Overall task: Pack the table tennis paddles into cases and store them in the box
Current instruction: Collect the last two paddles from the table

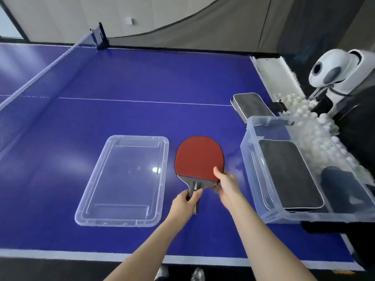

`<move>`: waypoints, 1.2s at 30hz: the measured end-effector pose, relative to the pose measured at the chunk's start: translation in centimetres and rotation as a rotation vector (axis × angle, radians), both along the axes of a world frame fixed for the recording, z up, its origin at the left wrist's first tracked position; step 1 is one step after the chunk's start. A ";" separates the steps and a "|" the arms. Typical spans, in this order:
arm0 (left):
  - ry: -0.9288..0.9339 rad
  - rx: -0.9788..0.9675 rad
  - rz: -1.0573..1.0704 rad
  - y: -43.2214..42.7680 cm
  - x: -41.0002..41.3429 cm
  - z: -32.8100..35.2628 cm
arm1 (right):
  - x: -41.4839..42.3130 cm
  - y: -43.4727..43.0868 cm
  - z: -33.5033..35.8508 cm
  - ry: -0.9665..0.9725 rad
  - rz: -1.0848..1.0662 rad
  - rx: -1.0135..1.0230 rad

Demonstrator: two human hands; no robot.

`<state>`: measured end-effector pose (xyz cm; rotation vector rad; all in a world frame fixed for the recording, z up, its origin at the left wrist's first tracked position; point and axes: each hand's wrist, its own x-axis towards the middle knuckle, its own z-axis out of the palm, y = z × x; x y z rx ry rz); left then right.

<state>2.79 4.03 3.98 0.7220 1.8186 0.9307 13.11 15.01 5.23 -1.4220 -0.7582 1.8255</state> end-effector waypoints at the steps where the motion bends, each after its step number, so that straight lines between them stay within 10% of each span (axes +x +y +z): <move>1: 0.007 -0.011 0.009 0.2 0.2 -0.4 | 0.1 0.3 -0.7 0.002 0.010 -0.018; 24: 0.056 -0.224 -0.015 2.8 0.8 -8.2 | 0.3 2.6 -10.3 -0.180 0.033 -0.186; 36: 0.175 -0.312 -0.114 3.8 0.2 -8.2 | 1.6 4.1 -9.4 -1.063 0.675 0.126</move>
